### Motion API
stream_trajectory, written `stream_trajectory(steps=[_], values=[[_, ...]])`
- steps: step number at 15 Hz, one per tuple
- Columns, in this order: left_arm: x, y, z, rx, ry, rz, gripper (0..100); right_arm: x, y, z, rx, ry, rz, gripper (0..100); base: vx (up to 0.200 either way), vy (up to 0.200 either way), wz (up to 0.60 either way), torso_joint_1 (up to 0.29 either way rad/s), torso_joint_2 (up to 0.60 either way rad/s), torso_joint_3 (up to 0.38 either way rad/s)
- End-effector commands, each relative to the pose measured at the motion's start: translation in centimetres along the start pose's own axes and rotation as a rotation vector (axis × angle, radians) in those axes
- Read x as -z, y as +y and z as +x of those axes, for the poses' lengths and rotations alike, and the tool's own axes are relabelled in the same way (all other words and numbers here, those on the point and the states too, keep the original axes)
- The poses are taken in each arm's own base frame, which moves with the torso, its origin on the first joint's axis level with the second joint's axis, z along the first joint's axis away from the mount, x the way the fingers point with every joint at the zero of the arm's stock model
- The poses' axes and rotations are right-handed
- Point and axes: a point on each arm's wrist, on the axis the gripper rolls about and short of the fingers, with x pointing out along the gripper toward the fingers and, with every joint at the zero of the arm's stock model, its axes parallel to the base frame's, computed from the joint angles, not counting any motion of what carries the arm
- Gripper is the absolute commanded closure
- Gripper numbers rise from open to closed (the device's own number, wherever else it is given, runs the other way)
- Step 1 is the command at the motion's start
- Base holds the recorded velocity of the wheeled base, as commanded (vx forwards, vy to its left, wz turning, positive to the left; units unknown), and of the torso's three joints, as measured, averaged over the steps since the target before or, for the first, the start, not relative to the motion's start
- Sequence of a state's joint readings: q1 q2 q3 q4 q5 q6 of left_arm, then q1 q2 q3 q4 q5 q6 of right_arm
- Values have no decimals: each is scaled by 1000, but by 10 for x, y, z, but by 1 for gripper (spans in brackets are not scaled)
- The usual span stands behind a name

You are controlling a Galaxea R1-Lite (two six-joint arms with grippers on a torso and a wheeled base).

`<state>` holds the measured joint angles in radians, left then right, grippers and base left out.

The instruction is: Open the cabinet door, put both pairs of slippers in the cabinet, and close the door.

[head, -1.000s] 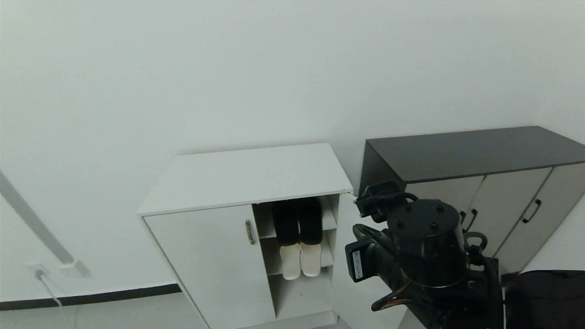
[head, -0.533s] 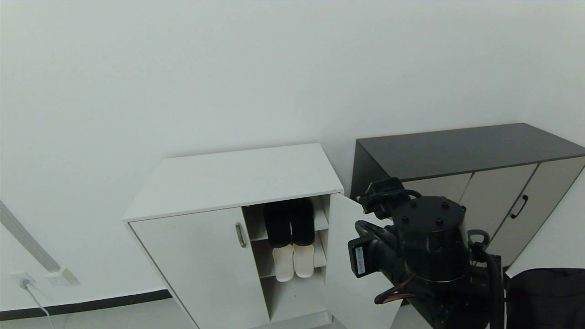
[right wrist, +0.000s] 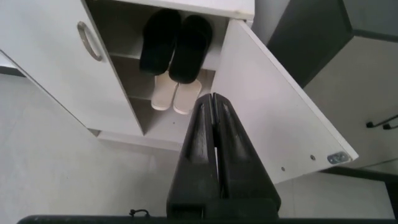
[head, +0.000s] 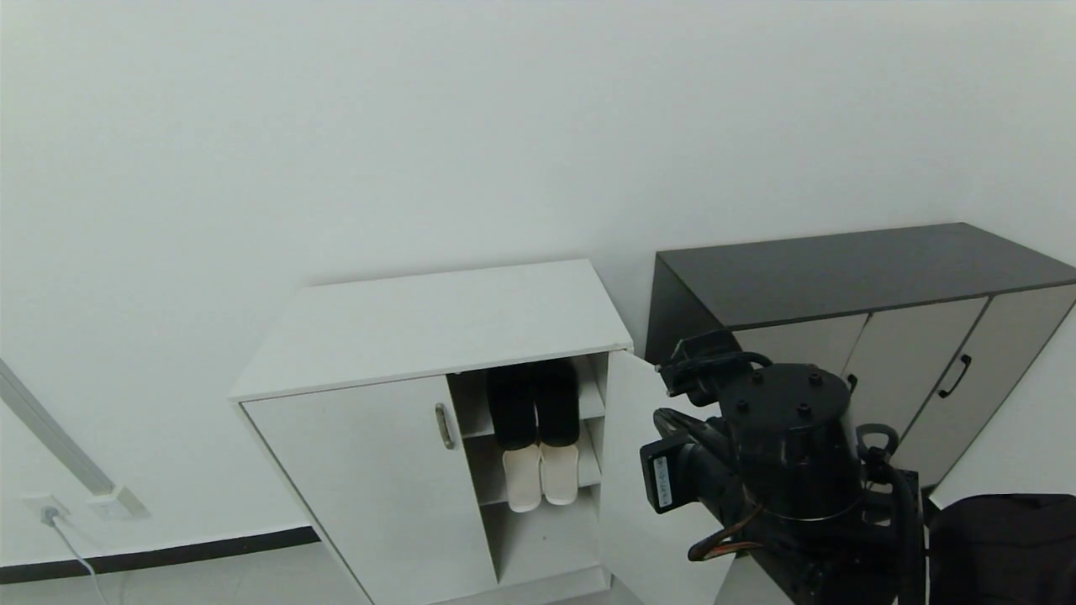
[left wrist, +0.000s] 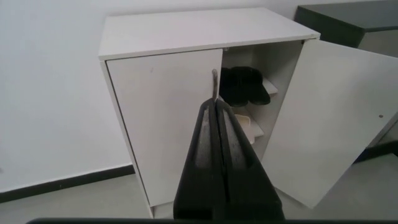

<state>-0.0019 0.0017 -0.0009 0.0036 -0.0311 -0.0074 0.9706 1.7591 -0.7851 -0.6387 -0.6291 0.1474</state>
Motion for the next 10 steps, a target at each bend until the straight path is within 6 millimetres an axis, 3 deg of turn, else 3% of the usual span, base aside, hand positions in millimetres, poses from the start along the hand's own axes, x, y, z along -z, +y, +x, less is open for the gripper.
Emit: stream_trajectory(steps=[1,4,7,10], values=[[0,0,0,-1,-1,0,100,1,1,1,0,2,-2,100,-200,0,0,2,12,-2],[0,0,0,-1,0,1,100,5,-1,2,7,14,-15,100,-200,0,0,-12,-6,2],[0,0,0,-1,-1,1,100,10,-9,11,47,36,-30,100,0,0,0,0,0,0],[0,0,0,-1,-1,0,100,-2,-35,33,148,20,-23,100,0,0,0,0,0,0]])
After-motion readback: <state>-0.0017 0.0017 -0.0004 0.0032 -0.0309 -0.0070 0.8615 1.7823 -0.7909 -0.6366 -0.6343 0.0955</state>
